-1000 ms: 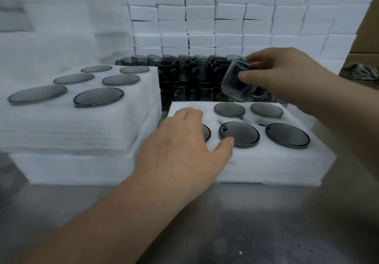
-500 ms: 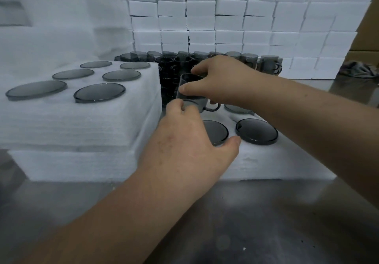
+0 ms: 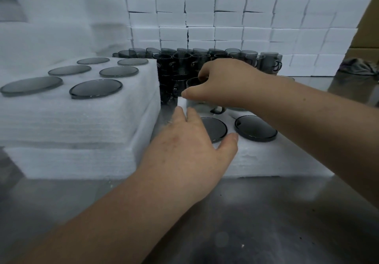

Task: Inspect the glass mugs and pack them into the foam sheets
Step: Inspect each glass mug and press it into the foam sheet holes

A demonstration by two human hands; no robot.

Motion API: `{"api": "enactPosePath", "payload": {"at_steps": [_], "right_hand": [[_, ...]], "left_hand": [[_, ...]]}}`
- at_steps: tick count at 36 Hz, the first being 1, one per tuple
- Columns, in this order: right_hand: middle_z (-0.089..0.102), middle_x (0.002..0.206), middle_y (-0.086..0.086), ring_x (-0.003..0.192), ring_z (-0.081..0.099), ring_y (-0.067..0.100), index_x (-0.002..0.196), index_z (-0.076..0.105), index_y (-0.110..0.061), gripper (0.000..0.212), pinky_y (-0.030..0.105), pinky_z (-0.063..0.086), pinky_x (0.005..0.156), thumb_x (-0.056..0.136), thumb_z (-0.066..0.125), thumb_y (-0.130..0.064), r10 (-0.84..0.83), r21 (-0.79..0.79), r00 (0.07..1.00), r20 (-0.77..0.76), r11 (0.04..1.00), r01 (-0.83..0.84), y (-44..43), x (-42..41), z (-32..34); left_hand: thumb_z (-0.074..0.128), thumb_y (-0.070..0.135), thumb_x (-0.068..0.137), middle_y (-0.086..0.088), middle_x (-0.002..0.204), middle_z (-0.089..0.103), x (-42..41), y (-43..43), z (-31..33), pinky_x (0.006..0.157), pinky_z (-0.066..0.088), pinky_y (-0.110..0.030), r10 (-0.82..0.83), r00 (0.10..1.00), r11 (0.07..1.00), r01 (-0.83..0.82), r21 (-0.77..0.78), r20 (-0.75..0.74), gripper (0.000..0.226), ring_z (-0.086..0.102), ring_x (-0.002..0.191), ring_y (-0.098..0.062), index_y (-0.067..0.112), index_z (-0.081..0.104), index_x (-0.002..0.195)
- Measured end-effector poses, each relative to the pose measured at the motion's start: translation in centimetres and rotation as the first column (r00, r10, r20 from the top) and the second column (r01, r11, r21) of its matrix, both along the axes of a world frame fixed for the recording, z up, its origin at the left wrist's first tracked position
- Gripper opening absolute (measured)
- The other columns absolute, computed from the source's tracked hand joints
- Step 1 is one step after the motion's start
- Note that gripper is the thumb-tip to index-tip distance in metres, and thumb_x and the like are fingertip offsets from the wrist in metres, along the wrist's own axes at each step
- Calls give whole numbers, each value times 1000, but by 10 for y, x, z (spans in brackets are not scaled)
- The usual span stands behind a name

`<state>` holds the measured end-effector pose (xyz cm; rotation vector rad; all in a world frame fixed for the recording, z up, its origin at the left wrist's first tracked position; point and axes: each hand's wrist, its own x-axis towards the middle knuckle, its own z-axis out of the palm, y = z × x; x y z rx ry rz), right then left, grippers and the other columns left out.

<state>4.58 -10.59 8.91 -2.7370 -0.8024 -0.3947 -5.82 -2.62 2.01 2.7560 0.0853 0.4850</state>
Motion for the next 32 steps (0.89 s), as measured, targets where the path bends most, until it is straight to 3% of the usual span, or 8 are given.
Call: {"api": "enactPosePath", "payload": {"at_steps": [3, 7, 17, 21, 23, 25, 27, 32], "right_hand": [[67, 101, 4, 79, 59, 14, 112, 62, -13, 55, 20, 35, 54, 79, 55, -56, -8, -5, 1000, 3, 1000, 8, 2, 0, -2], [57, 73, -7, 58, 44, 4, 107, 63, -17, 52, 22, 28, 47, 78, 54, -59, -41, -44, 999, 22, 998, 42, 5, 1, -7], [41, 73, -7, 77, 47, 17, 114, 50, -18, 66, 26, 27, 50, 77, 44, -72, -125, -140, 991, 49, 982, 131, 4, 0, -12], [52, 111, 5, 94, 47, 22, 131, 42, -14, 76, 32, 35, 65, 84, 27, -72, -91, -133, 995, -42, 987, 85, 3, -2, -15], [38, 140, 10, 122, 41, 26, 141, 31, -14, 76, 38, 36, 91, 88, 20, -67, -33, -79, 993, -114, 997, 24, 2, -4, -15], [18, 154, 6, 140, 20, 23, 148, 15, -16, 70, 43, 19, 112, 93, 18, -60, 51, -52, 993, -103, 997, -56, 2, -6, -12], [6, 157, 1, 144, 5, 17, 149, 7, -18, 65, 44, 6, 116, 96, 15, -54, 114, -63, 988, -108, 991, -121, 4, -7, -9], [-5, 157, -1, 143, -7, 17, 149, 1, -20, 61, 43, -3, 113, 96, 6, -52, 138, -173, 963, -230, 968, -180, 15, -7, -7]], "left_hand": [[14, 71, 67, -1, 149, 23, 0, 0, -1, 91, 38, -31, -2, 1000, 1000, 2, 21, 1, 94, 39, 126, -20, 19, 18, 145], [13, 70, 68, 0, 150, 22, 0, 1, -2, 88, 37, -29, -5, 1000, 999, 5, 33, 13, 93, 40, 124, -19, 20, 15, 146], [13, 70, 69, -1, 142, 33, 0, 2, -2, 79, 37, -30, -14, 999, 999, 12, 47, 41, 90, 45, 118, -20, 18, 22, 142], [12, 70, 67, 1, 154, 17, -1, 1, -1, 93, 36, -29, -7, 999, 1000, 7, 22, 34, 94, 35, 131, -18, 20, 3, 147], [13, 69, 67, 0, 155, 13, -2, 1, -1, 95, 35, -30, -1, 1000, 1000, 1, 16, 28, 95, 32, 133, -18, 20, -2, 147], [14, 69, 67, 0, 156, 11, -2, 0, -1, 96, 34, -30, 4, 1000, 1000, -5, 13, 23, 96, 30, 134, -18, 20, -5, 147], [15, 69, 67, 0, 156, 12, -3, 0, 0, 96, 34, -29, 6, 1000, 1000, -6, 5, 21, 96, 31, 134, -18, 20, -5, 147], [22, 71, 64, -1, 151, 27, -1, 1, 1, 89, 39, -27, -6, 999, 998, 8, -70, 31, 97, 42, 126, -16, 28, -8, 146]]}}
